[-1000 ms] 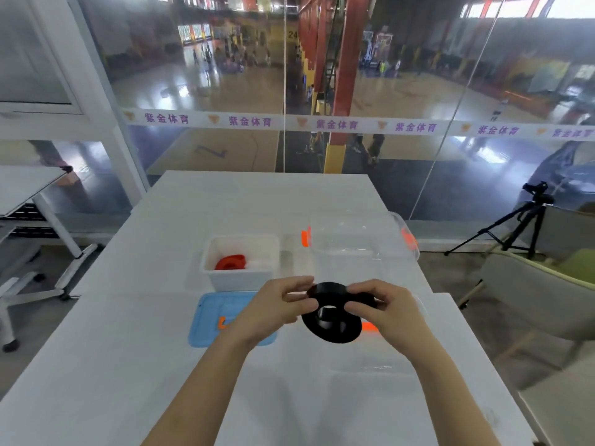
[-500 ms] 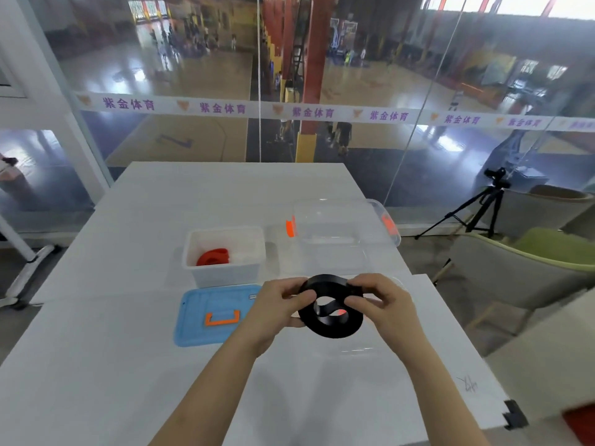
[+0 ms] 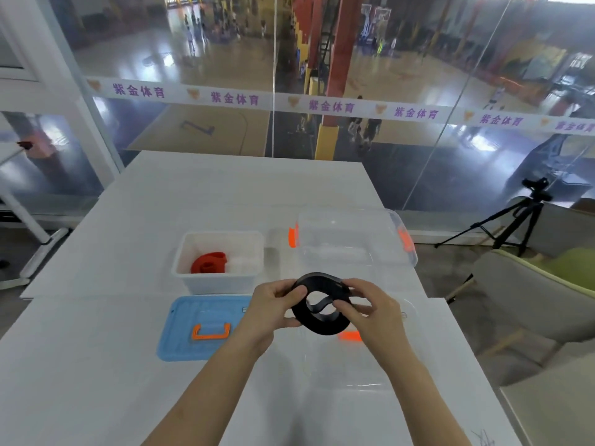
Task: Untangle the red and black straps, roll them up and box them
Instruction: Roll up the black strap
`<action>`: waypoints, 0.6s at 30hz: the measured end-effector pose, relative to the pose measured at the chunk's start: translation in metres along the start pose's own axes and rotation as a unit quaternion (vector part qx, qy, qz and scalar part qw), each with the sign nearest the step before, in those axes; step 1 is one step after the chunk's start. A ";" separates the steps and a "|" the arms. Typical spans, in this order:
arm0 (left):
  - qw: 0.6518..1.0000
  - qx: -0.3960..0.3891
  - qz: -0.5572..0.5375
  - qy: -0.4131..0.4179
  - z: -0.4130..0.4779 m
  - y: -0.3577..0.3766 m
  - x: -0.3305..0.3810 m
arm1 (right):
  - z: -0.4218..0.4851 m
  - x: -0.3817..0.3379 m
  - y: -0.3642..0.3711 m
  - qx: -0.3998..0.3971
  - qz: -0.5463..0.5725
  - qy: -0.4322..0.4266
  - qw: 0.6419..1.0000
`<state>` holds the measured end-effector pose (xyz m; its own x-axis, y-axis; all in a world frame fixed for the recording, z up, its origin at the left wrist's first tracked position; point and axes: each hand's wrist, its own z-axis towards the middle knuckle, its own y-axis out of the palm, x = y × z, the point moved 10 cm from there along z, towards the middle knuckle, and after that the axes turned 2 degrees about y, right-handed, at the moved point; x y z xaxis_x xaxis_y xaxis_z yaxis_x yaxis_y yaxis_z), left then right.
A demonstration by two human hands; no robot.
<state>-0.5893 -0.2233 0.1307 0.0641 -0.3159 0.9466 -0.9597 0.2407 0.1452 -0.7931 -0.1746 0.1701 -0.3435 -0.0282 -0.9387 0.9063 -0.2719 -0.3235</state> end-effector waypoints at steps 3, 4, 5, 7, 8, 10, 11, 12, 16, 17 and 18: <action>1.000 0.022 0.002 -0.019 0.041 0.010 -0.001 | 0.045 0.015 -0.001 -0.031 -0.122 -0.045 0.991; 0.999 0.028 0.004 -0.026 0.056 0.014 -0.002 | 0.061 0.022 -0.003 -0.031 -0.149 -0.056 0.987; 0.999 0.031 0.008 -0.032 0.072 0.018 -0.003 | 0.078 0.029 -0.005 -0.029 -0.171 -0.066 0.983; 0.998 0.033 0.018 -0.047 0.104 0.025 -0.006 | 0.111 0.042 -0.008 -0.028 -0.201 -0.077 0.976; 0.998 0.034 0.025 -0.053 0.120 0.028 -0.008 | 0.127 0.049 -0.009 -0.032 -0.204 -0.074 0.976; 0.997 0.040 0.040 -0.060 0.151 0.032 -0.010 | 0.158 0.068 -0.010 -0.043 -0.201 -0.057 0.977; 0.996 0.043 0.047 -0.061 0.166 0.034 -0.012 | 0.172 0.078 -0.010 -0.048 -0.193 -0.043 0.979; 0.996 0.047 0.055 -0.060 0.181 0.035 -0.013 | 0.187 0.089 -0.009 -0.054 -0.184 -0.026 0.981; 0.977 0.098 0.187 -0.027 0.243 0.026 -0.018 | 0.245 0.128 -0.002 -0.083 -0.181 0.026 0.980; 0.957 0.126 0.263 -0.005 0.259 0.018 -0.017 | 0.260 0.140 0.000 -0.089 -0.183 0.039 0.978; 0.930 0.149 0.336 0.024 0.270 0.011 -0.011 | 0.272 0.149 0.001 -0.089 -0.189 0.051 0.977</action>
<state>-0.6746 -0.4648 0.0442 -0.5723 -0.1427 0.8075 -0.8200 0.1022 -0.5631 -0.9105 -0.4412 0.0619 -0.6440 0.1407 -0.7520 0.7508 -0.0721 -0.6565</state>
